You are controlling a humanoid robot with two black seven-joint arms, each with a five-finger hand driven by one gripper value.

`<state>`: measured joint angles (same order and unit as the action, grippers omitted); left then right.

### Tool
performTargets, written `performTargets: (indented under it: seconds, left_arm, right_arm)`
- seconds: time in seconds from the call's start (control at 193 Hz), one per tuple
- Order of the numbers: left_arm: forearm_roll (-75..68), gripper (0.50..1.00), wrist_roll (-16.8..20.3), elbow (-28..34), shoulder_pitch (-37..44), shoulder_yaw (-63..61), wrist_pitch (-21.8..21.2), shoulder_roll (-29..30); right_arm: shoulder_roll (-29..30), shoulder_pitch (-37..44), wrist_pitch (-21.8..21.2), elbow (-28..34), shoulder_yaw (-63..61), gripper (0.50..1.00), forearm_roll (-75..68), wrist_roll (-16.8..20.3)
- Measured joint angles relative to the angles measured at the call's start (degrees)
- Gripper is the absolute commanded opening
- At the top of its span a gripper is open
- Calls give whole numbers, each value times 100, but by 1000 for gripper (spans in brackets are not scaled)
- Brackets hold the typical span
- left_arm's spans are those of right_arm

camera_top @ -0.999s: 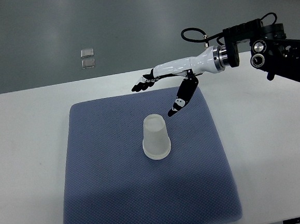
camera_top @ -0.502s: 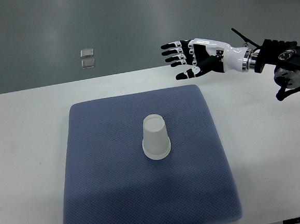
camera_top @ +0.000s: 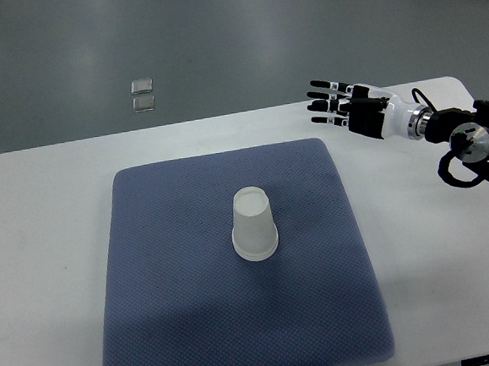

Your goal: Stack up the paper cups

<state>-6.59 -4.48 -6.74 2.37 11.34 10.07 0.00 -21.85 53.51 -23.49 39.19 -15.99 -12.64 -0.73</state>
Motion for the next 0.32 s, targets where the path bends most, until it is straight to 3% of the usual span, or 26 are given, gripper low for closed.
performTargets:
  seconds: [0.098,0.16,0.316]
  left_arm:
    - [0,1000,0,0,0,0,0,0]
    - [0,1000,0,0,0,0,0,0]
    - [0,1000,-2,-1,0,0,0,0]
  right_arm:
    - [96,-43,173,-22,-1,897,-414,59]
    - [164,-71,241,-24,-1,924,-504,52]
    - [222,-113,168,-26,-19,926,-537,6]
